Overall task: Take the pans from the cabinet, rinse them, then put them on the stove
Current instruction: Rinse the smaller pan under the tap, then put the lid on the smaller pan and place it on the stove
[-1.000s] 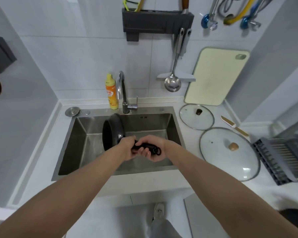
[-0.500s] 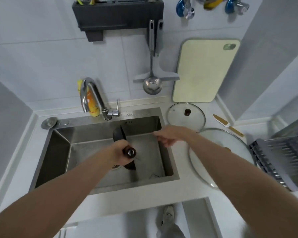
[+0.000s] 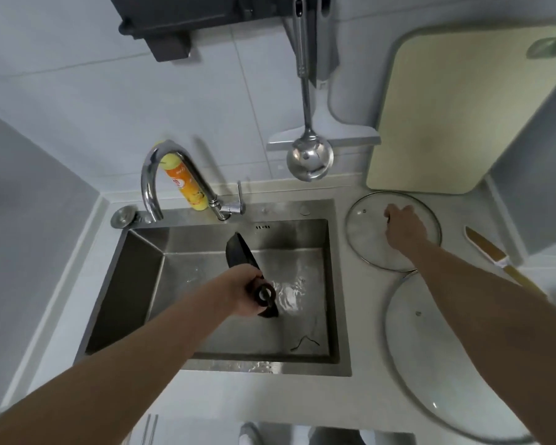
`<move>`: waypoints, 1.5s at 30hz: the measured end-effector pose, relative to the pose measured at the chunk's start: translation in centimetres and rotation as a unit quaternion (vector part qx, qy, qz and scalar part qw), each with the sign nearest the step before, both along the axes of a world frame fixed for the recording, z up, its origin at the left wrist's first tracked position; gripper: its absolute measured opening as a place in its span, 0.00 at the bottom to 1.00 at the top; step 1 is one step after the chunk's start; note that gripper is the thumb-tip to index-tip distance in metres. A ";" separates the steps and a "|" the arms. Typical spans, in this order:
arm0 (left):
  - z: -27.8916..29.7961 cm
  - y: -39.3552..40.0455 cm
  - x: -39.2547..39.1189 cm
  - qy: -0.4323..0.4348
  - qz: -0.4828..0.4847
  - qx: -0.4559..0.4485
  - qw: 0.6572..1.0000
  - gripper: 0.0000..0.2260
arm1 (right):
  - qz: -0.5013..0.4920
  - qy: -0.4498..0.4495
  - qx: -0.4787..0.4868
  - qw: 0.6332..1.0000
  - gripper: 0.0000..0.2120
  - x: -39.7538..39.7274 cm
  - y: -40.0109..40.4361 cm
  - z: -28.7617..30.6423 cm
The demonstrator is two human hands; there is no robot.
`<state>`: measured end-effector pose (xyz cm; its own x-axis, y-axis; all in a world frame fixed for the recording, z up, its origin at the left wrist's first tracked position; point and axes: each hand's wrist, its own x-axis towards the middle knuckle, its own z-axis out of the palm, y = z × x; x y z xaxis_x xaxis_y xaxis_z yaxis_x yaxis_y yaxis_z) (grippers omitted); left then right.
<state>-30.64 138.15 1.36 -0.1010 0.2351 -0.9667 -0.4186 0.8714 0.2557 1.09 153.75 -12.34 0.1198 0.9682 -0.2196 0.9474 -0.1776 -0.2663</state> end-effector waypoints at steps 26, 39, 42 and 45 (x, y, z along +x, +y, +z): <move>14.1 -19.4 3.2 -0.175 -0.421 0.139 0.879 0.07 | -0.207 0.154 0.178 0.949 0.06 -4.0 -42.5 24.0; 16.5 -60.9 14.9 -0.202 -0.841 0.070 0.497 0.11 | -0.563 0.053 0.200 0.800 0.04 -6.3 -98.0 28.9; 16.4 -73.7 15.9 -0.195 -0.894 0.082 0.395 0.11 | -0.627 0.033 0.188 0.755 0.06 -9.6 -111.6 28.7; 15.7 -85.9 16.2 -0.223 -0.909 0.068 0.346 0.12 | -0.678 0.010 0.181 0.712 0.04 -12.4 -124.0 28.0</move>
